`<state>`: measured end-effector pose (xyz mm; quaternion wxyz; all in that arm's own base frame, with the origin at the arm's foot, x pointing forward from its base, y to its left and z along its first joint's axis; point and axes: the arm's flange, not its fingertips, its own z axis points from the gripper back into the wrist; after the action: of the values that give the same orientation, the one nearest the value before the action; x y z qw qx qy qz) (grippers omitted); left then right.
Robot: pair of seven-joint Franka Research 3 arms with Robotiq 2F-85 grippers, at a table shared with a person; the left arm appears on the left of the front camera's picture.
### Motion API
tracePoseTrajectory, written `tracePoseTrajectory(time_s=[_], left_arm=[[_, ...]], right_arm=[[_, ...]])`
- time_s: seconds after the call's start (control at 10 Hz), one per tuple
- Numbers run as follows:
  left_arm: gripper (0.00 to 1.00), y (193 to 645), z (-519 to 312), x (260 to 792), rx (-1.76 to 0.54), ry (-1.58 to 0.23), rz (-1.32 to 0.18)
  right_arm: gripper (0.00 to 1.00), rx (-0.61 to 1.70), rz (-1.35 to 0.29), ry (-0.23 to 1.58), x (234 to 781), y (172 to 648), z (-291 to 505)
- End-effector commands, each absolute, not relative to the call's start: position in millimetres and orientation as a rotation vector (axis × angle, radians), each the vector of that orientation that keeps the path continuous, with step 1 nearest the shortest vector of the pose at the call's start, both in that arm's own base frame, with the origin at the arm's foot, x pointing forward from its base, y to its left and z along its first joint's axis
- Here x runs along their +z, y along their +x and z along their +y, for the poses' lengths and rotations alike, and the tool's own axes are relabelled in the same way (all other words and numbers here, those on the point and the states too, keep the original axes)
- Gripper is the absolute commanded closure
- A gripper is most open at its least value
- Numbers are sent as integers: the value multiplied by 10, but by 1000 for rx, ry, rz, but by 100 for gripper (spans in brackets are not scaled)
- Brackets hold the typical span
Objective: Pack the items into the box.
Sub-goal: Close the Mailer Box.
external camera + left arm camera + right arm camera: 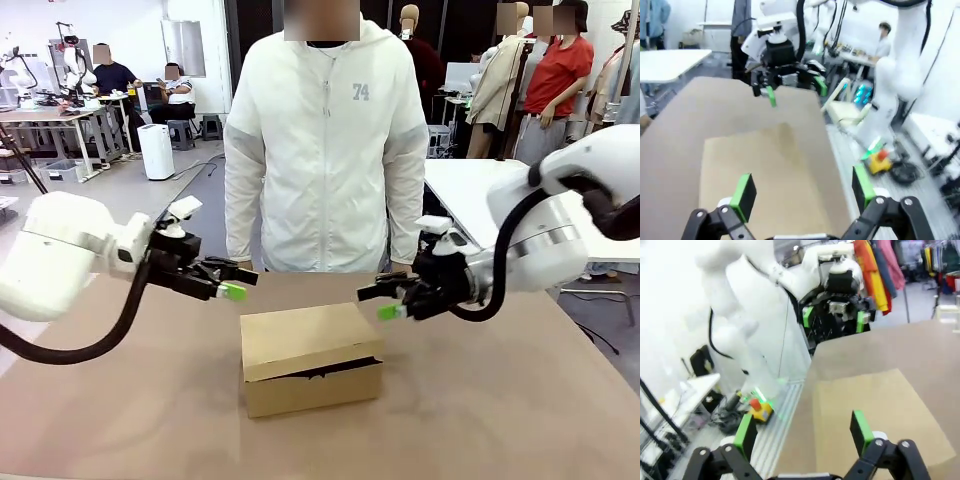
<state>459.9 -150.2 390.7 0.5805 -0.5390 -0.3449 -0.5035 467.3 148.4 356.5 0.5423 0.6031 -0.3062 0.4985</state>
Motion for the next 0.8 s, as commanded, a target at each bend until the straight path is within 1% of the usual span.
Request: tracePoseTrajectory(time_s=[0.0, 0.1, 0.2, 0.3, 0.4, 0.5, 0.6, 0.7], left_arm=[[0, 4441, -1256, 3916, -885, -1441, -619], [0, 4351, -1075, 3929, -696, -1480, -518], [0, 4255, -838, 3967, -574, -1522, -465], [0, 4193, -563, 3990, -351, -1447, -442], [0, 4103, -252, 4013, -285, -1477, -366], [0, 4041, -26, 4031, -205, -1482, -378], [0, 4003, 157, 4013, -151, -1482, -371], [0, 4011, 292, 3984, -136, -1524, -398]], right_arm=[[0, 898, -581, 1437, 3798, 4614, 1164], [0, 770, -522, 1393, 3897, 4608, 935], [0, 688, -456, 1394, 3984, 4580, 687], [0, 638, -371, 1416, 4058, 4530, 458], [0, 528, -306, 1362, 4079, 4473, 177], [0, 452, -288, 1375, 4066, 4448, -58], [0, 361, -281, 1350, 4007, 4442, -254], [0, 283, -287, 1324, 3919, 4477, -399]])
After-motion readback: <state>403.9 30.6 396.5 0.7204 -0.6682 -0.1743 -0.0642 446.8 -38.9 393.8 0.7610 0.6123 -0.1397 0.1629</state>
